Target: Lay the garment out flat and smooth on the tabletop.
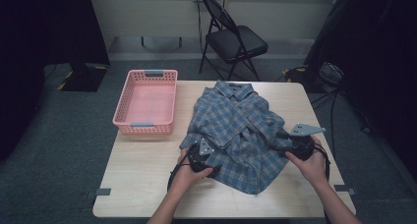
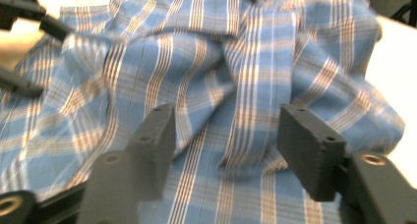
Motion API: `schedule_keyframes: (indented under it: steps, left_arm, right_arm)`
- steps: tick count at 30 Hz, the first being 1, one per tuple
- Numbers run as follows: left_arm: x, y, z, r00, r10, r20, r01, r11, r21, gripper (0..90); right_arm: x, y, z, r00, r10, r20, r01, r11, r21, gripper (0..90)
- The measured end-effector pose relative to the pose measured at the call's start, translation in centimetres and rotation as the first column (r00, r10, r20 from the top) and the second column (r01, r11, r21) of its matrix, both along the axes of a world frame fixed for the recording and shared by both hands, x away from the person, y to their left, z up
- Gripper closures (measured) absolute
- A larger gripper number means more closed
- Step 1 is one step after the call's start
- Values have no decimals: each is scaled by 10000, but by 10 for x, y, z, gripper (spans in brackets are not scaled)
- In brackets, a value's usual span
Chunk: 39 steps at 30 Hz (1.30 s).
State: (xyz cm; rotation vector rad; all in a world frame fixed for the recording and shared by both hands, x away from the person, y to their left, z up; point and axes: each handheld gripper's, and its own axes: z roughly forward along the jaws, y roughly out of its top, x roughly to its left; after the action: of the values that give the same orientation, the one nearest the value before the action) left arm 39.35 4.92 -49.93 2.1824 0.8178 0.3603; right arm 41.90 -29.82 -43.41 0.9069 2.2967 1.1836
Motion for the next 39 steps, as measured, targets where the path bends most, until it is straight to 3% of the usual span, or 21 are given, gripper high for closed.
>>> schedule_keyframes:
  steps: [3, 5, 7, 13, 18, 23, 27, 39]
  left_arm:
    - [0, 0, 0, 10000, -2, -3, 2, 10000, 1, 152]
    - [0, 0, 0, 10000, -2, -4, 2, 10000, 0, 152]
    - [0, 0, 0, 10000, -4, -5, 4, 10000, 1, 152]
    - [0, 0, 0, 10000, -18, -9, 18, 10000, 0, 151]
    - [0, 0, 0, 10000, -23, -9, 23, 10000, 1, 151]
    - [0, 0, 0, 10000, -22, -9, 22, 10000, 2, 151]
    - [0, 0, 0, 10000, -22, -8, 22, 10000, 4, 151]
    - [0, 0, 0, 10000, -22, -7, 22, 10000, 6, 151]
  right_arm:
    - [21, 13, 1, 9999, -88, -132, 88, 10000, 23, 453]
    - [25, 15, 1, 9999, -139, -100, 139, 9999, -4, 459]
    - [43, 22, -2, 9991, -371, -187, 366, 9991, -228, 468]
    - [60, 27, -8, 9979, -508, -391, 492, 9980, -390, 534]
    - [64, 29, -15, 9974, -494, -517, 462, 9971, -607, 575]
    - [66, 32, -21, 9973, -371, -637, 310, 9952, -932, 712]
    - [67, 32, -19, 9973, -279, -682, 219, 9960, -862, 837]
    - [59, 8, 9, 9978, -508, -425, 515, 9986, 154, 874]
